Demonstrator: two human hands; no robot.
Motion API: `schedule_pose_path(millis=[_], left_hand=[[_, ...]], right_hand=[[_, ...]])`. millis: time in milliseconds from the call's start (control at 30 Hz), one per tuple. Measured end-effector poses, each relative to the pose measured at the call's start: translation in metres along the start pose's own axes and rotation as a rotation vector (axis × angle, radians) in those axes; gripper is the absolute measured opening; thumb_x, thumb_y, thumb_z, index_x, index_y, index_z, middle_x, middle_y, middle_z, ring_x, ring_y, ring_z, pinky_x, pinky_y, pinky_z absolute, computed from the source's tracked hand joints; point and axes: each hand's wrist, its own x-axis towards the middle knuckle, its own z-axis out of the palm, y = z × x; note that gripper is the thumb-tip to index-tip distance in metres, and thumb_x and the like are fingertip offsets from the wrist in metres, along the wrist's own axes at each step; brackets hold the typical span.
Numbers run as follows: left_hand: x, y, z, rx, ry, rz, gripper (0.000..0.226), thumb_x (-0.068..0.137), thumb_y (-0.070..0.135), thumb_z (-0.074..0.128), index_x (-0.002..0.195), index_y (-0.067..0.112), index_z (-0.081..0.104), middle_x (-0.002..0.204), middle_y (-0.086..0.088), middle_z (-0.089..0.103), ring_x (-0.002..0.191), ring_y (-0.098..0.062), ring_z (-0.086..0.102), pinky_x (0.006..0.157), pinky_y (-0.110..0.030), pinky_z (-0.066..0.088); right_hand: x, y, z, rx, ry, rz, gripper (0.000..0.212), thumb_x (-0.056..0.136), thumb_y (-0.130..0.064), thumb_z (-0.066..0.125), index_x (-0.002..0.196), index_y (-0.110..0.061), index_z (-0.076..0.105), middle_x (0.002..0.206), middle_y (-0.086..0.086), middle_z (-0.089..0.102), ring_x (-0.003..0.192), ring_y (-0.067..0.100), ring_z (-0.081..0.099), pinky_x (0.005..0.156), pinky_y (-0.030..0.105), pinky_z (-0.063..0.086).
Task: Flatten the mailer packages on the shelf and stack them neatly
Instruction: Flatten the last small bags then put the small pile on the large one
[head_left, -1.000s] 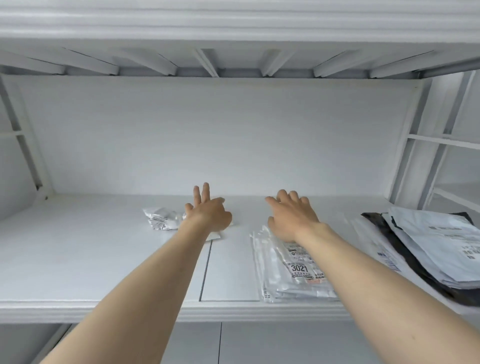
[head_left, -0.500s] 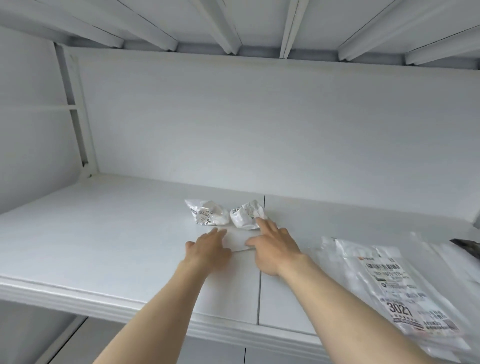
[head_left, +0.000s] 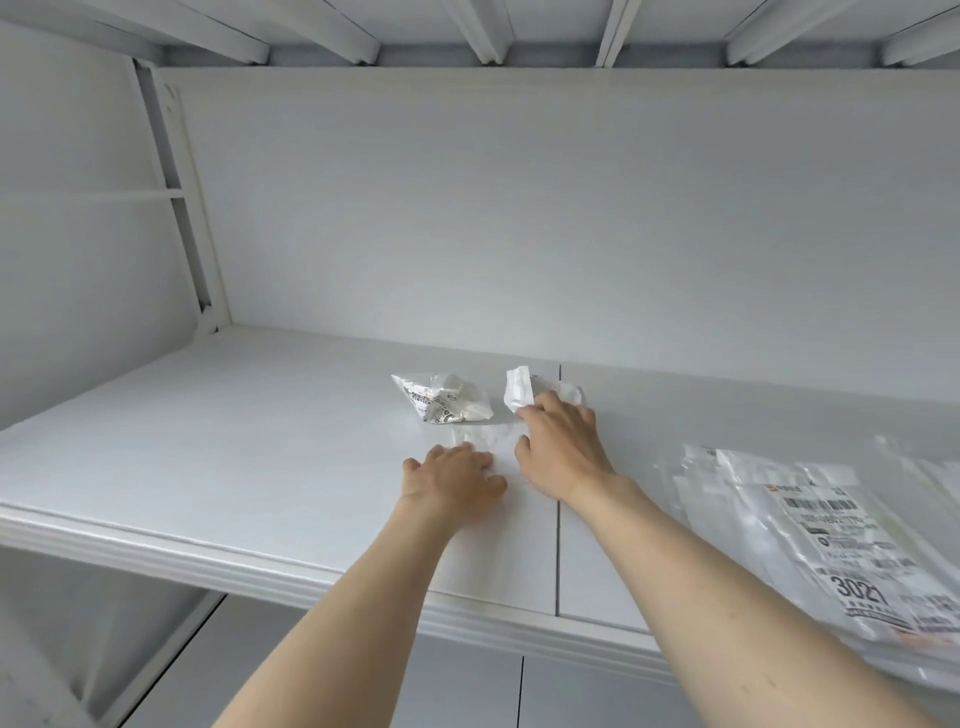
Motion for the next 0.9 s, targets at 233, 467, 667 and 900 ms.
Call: schedule_pose_path(millis=[233, 467, 667, 900], left_hand=[[-0.04, 0.009, -0.005, -0.052, -0.019, -0.063, 0.048, 0.101, 0.041, 0.027, 0.148, 0.034, 0.029, 0.161, 0.009, 0.015, 0.15, -0.016, 0.006, 0.114, -0.054, 0.009], [-0.075, 0.061, -0.062, -1.535, 0.029, -0.038, 0.037, 0.095, 0.056, 0.043, 0.117, 0.032, 0.061, 0.124, 0.007, 0.063, 0.114, -0.008, 0.055, 0.099, -0.035, 0.03], [-0.086, 0.061, -0.07, -1.403, -0.062, 0.125, 0.035, 0.09, 0.047, 0.063, 0.107, 0.019, 0.074, 0.102, 0.002, 0.075, 0.1, -0.018, 0.067, 0.093, -0.033, 0.05], [-0.106, 0.096, -0.071, -1.563, 0.095, 0.11, 0.017, 0.09, 0.028, 0.068, 0.085, 0.02, 0.053, 0.083, 0.005, 0.068, 0.078, -0.015, 0.061, 0.079, -0.032, 0.047]], right_hand=[[-0.025, 0.016, -0.055, 0.602, 0.222, 0.084, 0.021, 0.092, -0.007, 0.056, 0.092, -0.024, 0.069, 0.105, -0.009, 0.057, 0.092, 0.017, 0.064, 0.084, 0.03, 0.049], [-0.062, 0.021, -0.105, 1.075, 0.361, 0.127, 0.027, 0.08, 0.006, 0.068, 0.085, -0.02, 0.063, 0.087, -0.006, 0.061, 0.074, 0.014, 0.058, 0.065, 0.015, 0.046], [-0.091, 0.044, -0.119, 1.22, 0.341, 0.303, 0.066, 0.081, 0.003, 0.071, 0.137, -0.017, 0.046, 0.103, 0.003, 0.063, 0.098, 0.025, 0.065, 0.089, 0.037, 0.053], [-0.117, 0.05, -0.124, 1.24, 0.154, 0.433, 0.05, 0.085, -0.036, 0.074, 0.124, -0.012, 0.056, 0.106, 0.003, 0.067, 0.09, 0.018, 0.068, 0.085, 0.041, 0.058]])
